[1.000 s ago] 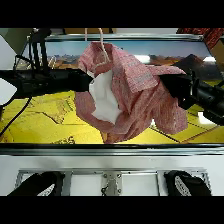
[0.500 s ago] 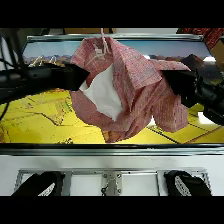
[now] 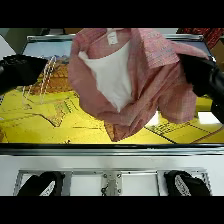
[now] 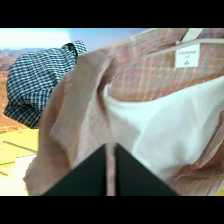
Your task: Fold the clothes and pants, and hang the long-sleeved shirts on hangers.
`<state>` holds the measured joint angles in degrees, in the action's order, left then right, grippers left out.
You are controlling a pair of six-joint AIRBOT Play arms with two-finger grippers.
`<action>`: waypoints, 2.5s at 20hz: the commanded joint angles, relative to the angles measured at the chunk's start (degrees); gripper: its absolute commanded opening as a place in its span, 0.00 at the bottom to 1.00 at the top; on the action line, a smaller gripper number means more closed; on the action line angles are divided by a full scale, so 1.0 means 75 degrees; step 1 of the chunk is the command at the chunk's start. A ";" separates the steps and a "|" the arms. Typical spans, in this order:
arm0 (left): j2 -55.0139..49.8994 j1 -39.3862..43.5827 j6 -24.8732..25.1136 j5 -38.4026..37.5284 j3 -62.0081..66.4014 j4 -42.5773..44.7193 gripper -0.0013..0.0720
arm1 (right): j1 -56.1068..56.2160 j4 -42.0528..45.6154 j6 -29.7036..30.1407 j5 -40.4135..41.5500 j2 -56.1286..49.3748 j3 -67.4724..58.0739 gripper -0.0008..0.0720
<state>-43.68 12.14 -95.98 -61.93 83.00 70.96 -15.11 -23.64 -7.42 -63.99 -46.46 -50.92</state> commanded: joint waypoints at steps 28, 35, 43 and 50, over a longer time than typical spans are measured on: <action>-0.2145 0.1046 0.1020 0.0548 0.0000 0.0000 0.04 | -0.6085 0.3480 0.0624 0.8970 0.0283 -0.3762 0.03; -0.2148 0.1049 0.1023 0.0676 0.0000 0.0000 0.04 | -0.6085 0.3480 0.0624 0.9541 0.0152 -0.3762 0.03; -0.2148 0.1049 0.1023 0.0670 0.0000 0.0000 0.04 | -0.6085 0.3477 0.0618 0.9681 0.0052 -0.3762 0.03; -0.2145 0.1049 0.1020 0.0659 0.0000 -0.0003 0.04 | -0.6315 0.3468 0.0592 1.0328 -0.0029 -0.3759 0.03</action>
<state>-59.77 19.97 -88.33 -56.97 82.96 70.96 -61.39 2.39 -2.79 11.92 -46.33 -79.09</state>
